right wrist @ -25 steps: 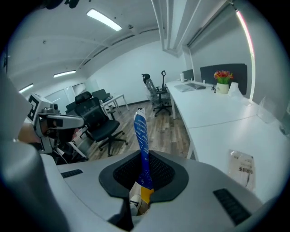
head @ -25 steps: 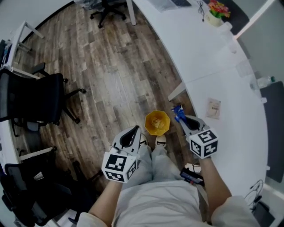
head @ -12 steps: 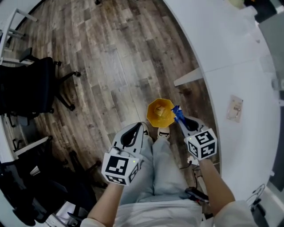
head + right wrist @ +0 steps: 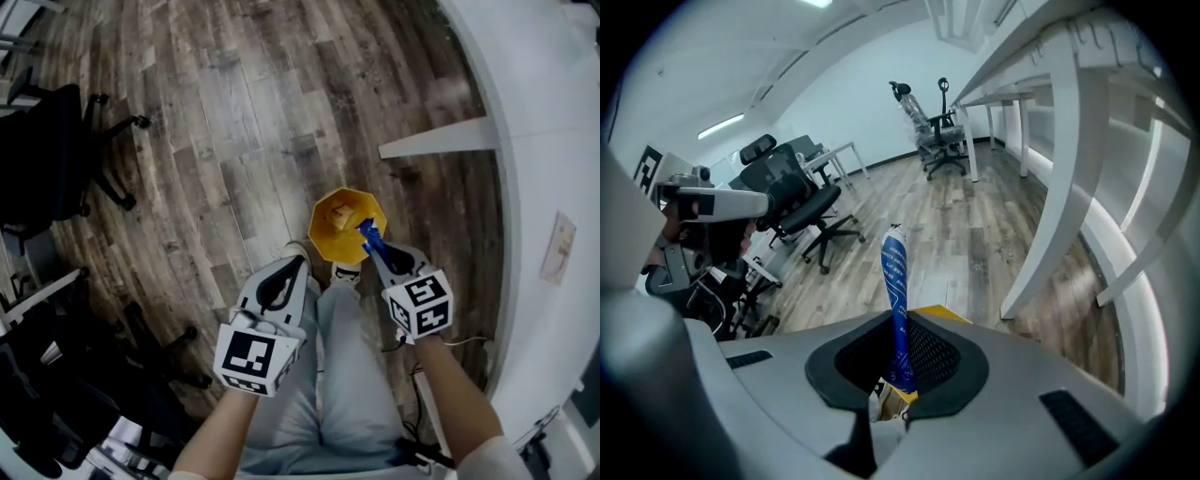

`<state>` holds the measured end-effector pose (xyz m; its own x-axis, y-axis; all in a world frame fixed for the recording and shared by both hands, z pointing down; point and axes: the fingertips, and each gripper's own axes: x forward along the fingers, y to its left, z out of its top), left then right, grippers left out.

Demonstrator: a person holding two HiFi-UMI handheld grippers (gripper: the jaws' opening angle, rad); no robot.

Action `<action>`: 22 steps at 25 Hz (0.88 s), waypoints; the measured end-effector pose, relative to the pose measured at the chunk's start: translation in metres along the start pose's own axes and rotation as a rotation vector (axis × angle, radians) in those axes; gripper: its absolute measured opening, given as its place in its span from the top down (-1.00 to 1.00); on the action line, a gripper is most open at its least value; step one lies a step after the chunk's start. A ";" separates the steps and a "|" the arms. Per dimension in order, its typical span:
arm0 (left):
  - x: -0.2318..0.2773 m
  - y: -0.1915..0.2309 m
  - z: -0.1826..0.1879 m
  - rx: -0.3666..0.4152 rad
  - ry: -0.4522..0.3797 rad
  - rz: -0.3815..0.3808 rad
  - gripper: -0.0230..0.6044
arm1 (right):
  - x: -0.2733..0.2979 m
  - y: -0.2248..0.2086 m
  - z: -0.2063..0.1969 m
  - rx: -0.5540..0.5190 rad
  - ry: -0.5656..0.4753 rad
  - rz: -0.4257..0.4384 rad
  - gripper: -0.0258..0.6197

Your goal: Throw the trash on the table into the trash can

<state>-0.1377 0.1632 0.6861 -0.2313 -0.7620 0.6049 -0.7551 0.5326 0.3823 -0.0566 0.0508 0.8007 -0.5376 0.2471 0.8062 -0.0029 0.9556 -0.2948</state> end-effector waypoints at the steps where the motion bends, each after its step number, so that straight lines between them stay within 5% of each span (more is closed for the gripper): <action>1: 0.006 0.004 -0.008 0.000 -0.002 0.003 0.93 | 0.008 -0.002 -0.007 -0.005 0.010 0.003 0.75; 19: 0.083 0.046 -0.086 -0.026 -0.012 0.040 0.93 | 0.130 -0.053 -0.100 0.034 0.088 -0.036 0.73; 22: 0.084 0.048 -0.089 -0.028 -0.004 0.043 0.93 | 0.142 -0.058 -0.109 0.037 0.119 -0.047 0.27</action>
<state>-0.1387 0.1573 0.8179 -0.2656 -0.7396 0.6184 -0.7269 0.5750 0.3754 -0.0405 0.0480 0.9880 -0.4326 0.2215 0.8739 -0.0585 0.9604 -0.2724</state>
